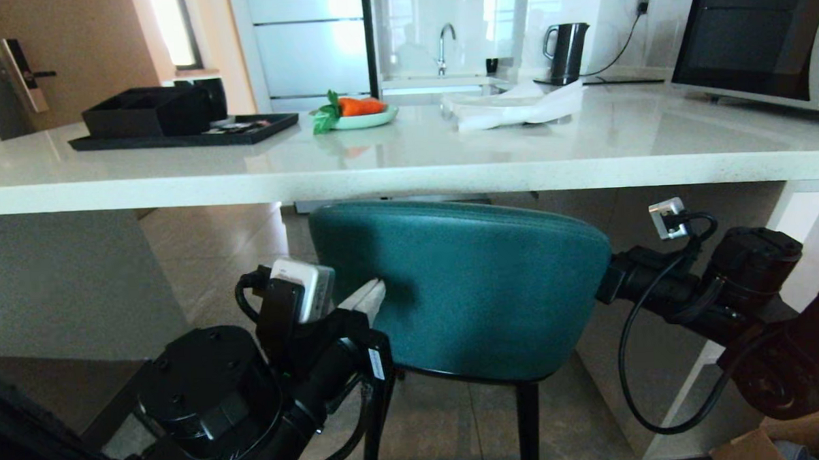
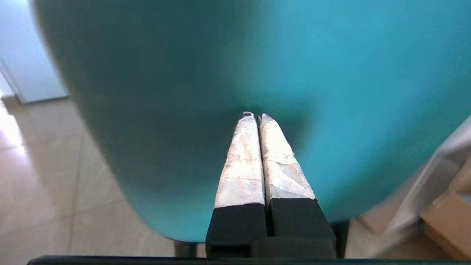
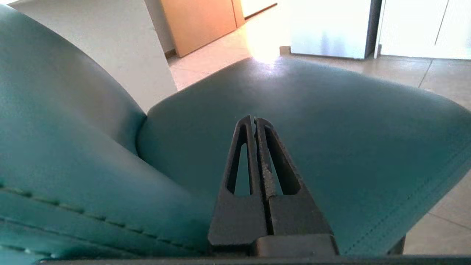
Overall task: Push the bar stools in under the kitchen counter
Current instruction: Pull the blue chair out from under the dining table
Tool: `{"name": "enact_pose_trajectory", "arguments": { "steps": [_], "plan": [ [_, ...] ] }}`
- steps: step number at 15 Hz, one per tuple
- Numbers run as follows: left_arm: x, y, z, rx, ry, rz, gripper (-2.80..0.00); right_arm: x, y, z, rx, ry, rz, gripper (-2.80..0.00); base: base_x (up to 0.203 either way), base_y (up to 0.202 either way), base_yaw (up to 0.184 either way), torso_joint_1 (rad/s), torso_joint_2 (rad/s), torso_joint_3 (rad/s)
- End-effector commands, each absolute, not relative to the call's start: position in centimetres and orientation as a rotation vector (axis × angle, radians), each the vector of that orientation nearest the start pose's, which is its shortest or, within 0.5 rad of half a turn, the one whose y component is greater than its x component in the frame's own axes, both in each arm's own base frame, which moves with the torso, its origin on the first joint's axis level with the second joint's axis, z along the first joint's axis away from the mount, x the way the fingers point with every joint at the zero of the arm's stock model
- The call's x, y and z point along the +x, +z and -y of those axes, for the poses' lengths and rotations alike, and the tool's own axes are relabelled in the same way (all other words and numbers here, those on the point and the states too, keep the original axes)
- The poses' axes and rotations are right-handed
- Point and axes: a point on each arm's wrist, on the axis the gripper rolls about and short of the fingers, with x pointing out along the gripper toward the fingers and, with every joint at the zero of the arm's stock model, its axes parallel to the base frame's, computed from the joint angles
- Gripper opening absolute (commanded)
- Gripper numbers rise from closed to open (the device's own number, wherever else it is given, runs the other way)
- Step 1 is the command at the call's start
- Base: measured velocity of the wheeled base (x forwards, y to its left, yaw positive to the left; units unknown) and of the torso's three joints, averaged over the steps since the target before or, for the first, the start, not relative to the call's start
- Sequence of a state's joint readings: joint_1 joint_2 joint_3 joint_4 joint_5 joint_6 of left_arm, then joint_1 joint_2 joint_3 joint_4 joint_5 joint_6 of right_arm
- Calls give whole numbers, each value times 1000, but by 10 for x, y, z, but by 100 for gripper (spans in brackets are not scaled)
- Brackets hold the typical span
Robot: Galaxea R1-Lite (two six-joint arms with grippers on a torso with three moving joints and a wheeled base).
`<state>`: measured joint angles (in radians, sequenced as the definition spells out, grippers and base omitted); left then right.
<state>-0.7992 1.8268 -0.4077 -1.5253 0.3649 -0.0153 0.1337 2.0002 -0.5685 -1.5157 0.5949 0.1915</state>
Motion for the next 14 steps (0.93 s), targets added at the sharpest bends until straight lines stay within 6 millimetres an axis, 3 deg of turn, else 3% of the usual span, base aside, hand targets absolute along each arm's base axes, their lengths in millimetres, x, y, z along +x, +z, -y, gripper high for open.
{"name": "enact_pose_trajectory", "arguments": {
  "steps": [1, 4, 7, 10, 14],
  "plan": [
    [193, 141, 172, -68, -404, 78, -280, 318, 118, -53, 163, 727, 21, -280, 0, 0, 0, 0, 0, 0],
    [181, 133, 139, -42, -345, 30, -280, 317, 117, -53, 163, 726, 15, -280, 0, 0, 0, 0, 0, 0],
    [192, 129, 99, -62, -222, 5, -280, 317, 116, -53, 164, 726, 12, -280, 0, 0, 0, 0, 0, 0],
    [236, 124, 68, -68, -170, 3, -280, 317, 116, -54, 164, 727, 12, -280, 0, 0, 0, 0, 0, 0],
    [296, 119, 71, -75, -195, 51, -280, 316, 115, -53, 160, 725, 8, -280, 0, 0, 0, 0, 0, 0]
  ]
}}
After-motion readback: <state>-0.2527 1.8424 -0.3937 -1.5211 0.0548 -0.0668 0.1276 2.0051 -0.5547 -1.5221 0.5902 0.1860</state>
